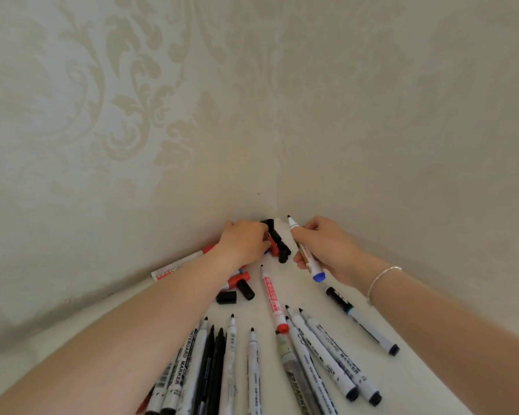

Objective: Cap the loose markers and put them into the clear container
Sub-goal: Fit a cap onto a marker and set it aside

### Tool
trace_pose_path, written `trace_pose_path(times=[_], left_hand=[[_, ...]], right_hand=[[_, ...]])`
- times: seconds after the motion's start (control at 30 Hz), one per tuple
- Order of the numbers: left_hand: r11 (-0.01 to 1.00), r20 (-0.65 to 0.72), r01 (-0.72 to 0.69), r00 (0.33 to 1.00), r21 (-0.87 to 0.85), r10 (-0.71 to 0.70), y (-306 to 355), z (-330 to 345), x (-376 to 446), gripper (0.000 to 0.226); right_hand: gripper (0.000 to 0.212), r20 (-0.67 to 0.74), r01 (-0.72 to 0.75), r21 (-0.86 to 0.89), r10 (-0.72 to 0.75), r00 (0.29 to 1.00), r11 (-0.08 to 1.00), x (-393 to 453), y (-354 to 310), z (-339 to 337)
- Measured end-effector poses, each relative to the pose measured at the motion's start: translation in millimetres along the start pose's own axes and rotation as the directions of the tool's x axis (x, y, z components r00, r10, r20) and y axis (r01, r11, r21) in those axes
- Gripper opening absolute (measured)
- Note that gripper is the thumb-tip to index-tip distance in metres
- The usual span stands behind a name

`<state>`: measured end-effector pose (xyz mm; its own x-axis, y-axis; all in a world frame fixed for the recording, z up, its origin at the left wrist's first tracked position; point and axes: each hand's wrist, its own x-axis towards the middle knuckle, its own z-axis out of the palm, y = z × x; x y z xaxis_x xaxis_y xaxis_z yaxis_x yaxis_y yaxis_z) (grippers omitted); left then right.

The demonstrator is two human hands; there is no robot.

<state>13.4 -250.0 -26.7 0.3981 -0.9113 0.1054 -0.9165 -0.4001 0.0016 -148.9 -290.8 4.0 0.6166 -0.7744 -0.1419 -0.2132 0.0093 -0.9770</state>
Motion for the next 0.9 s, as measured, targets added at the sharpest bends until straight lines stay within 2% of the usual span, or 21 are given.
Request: trace_pose_path(times=[0.17,0.3,0.37,0.4,0.43,0.47,0.5,0.53,0.57,0.6,0.63,0.77,0.9], left_hand=[[0.998,-0.063,0.018,0.998,0.054,-0.015,4.6,10.0,1.7,0.017],[0.996,-0.080,0.084,0.993,0.003,-0.083,10.2,15.0,1.5,0.020],[0.995,-0.150,0.072,0.985,-0.073,-0.082,8.7,17.1,3.2,0.025],[0.981,-0.191,0.062,0.977,-0.182,-0.097,8.3,15.0,3.3,0.030],[0.927,-0.219,0.056,0.965,-0.371,-0.146,8.9,11.6,3.9,0.035],[0.787,-0.205,0.055,0.952,-0.615,-0.226,10.6,5.2,4.0,0.035],[0.548,-0.123,0.073,0.942,-0.833,-0.312,12.2,-3.0,4.2,0.032],[0.260,-0.003,0.097,0.934,-0.961,-0.358,13.7,-12.0,3.3,0.027],[0.002,0.123,0.132,0.928,-0.991,-0.351,15.1,-19.8,1.6,0.021],[-0.172,0.220,0.173,0.925,-0.970,-0.310,16.1,-26.0,-0.5,0.013],[-0.256,0.274,0.206,0.923,-0.945,-0.270,16.5,-30.4,-2.3,0.007],[-0.299,0.312,0.238,0.922,-0.924,-0.230,16.6,-34.7,-8.9,0.005],[-0.239,0.304,0.254,0.932,-0.937,-0.198,20.6,-38.0,-15.0,0.002]], right_hand=[[0.017,0.010,-0.006,-0.001,0.006,1.000,1.000,0.4,0.6,2.1],[0.016,0.002,-0.002,-0.008,0.002,1.000,1.000,-1.1,0.2,2.9],[0.016,-0.013,0.013,0.006,-0.013,1.000,1.000,-2.8,-0.3,1.7],[0.015,-0.022,0.020,0.009,-0.020,1.000,1.000,-3.5,-0.7,0.5],[0.014,-0.029,0.026,0.008,-0.026,0.999,1.000,-4.2,-1.1,-1.1],[0.014,-0.031,0.032,0.002,-0.032,0.999,0.999,-4.7,-1.5,-3.0],[0.013,-0.026,0.038,-0.008,-0.038,0.999,0.999,-5.3,-2.2,-4.7],[0.013,-0.016,0.046,-0.017,-0.047,0.999,0.999,-5.8,-2.9,-6.0],[0.014,-0.002,0.057,-0.023,-0.057,0.998,0.998,-6.7,-3.9,-6.9],[0.016,0.012,0.067,-0.026,-0.067,0.998,0.997,-7.6,-4.8,-7.2],[0.018,0.025,0.076,-0.027,-0.075,0.997,0.997,-8.7,-5.9,-7.0],[0.021,0.023,0.087,-0.051,-0.086,0.996,0.995,-13.5,-8.9,-2.0],[0.021,-0.015,0.095,-0.077,-0.097,0.995,0.992,-16.6,-9.0,2.2]])
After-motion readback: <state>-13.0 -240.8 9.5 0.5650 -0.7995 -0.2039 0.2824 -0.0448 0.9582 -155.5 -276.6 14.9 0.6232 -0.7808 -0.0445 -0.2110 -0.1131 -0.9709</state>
